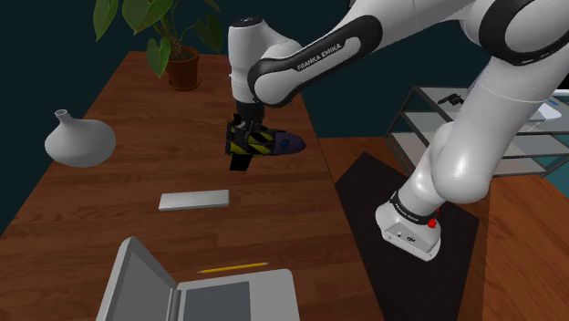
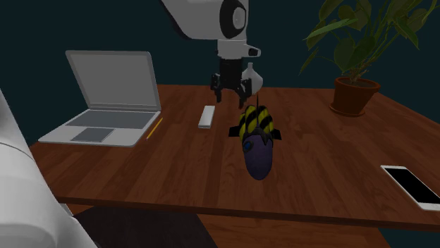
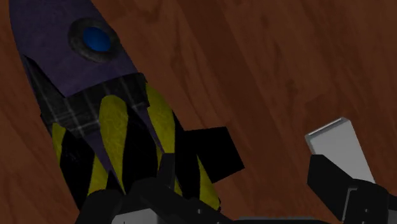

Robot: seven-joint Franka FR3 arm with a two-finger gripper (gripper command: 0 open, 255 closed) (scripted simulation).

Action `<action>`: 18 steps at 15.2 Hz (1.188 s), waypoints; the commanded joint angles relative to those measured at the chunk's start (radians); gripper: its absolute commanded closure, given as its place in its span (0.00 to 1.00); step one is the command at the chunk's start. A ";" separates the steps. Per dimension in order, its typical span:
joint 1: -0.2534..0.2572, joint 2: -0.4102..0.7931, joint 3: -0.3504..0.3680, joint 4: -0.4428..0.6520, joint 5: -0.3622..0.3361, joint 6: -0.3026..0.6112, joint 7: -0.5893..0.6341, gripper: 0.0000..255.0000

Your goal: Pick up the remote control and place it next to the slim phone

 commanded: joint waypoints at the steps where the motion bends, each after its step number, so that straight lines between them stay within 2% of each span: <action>1: 0.016 0.062 0.013 0.044 -0.012 0.020 -0.001 0.00; 9: 0.100 0.304 0.054 0.255 -0.072 0.053 0.006 0.00; 18: 0.216 0.576 0.078 0.550 -0.139 0.033 -0.007 0.00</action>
